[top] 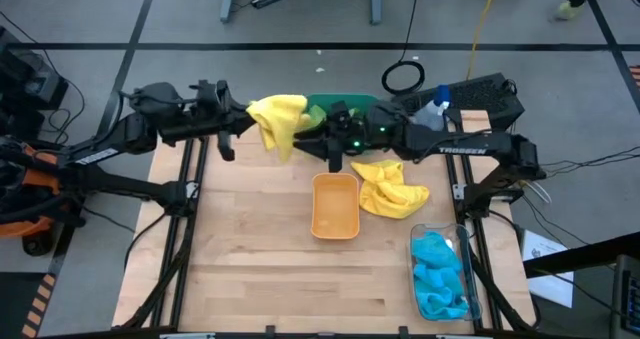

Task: Sort microfiber towel by color & place in baskets
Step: Put the left yellow microfiber towel into the yellow bin

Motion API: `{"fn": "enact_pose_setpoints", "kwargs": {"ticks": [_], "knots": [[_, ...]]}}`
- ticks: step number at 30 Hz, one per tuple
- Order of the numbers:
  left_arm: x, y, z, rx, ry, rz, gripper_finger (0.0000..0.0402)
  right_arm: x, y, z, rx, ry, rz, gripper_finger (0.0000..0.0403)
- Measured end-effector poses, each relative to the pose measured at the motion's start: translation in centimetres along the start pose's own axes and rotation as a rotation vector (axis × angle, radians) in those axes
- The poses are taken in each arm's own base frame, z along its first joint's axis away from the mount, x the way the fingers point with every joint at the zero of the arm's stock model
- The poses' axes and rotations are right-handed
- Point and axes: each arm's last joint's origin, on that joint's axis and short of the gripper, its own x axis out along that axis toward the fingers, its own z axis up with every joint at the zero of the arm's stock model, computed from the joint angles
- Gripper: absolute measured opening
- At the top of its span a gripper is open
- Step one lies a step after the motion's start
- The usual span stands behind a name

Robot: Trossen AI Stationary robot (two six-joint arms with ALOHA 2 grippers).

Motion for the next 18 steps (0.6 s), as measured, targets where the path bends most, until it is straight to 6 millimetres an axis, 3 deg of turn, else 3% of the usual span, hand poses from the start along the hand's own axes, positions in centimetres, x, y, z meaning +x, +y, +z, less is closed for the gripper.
{"fn": "enact_pose_setpoints", "kwargs": {"ticks": [6, 10, 13, 18], "knots": [[-0.2, -0.3, 0.2, 0.001, -0.008, -0.072, 0.0003, -2.4, 3.6, 1.9, -0.102, -0.134, -0.016, 0.0214], [-0.2, -0.8, 0.1, -0.053, 0.017, -0.189, 0.0003, -3.5, 5.1, 2.3, -0.148, -0.229, -0.114, 0.0249], [-0.2, -1.5, 0.2, -0.102, 0.018, -0.273, 0.0002, -3.5, 5.7, 2.0, -0.136, -0.238, -0.122, 0.0283], [-0.2, -3.1, 0.3, -0.119, 0.0, -0.376, 0.0002, -2.4, 6.8, 0.5, -0.017, -0.171, 0.007, 0.0334]]}}
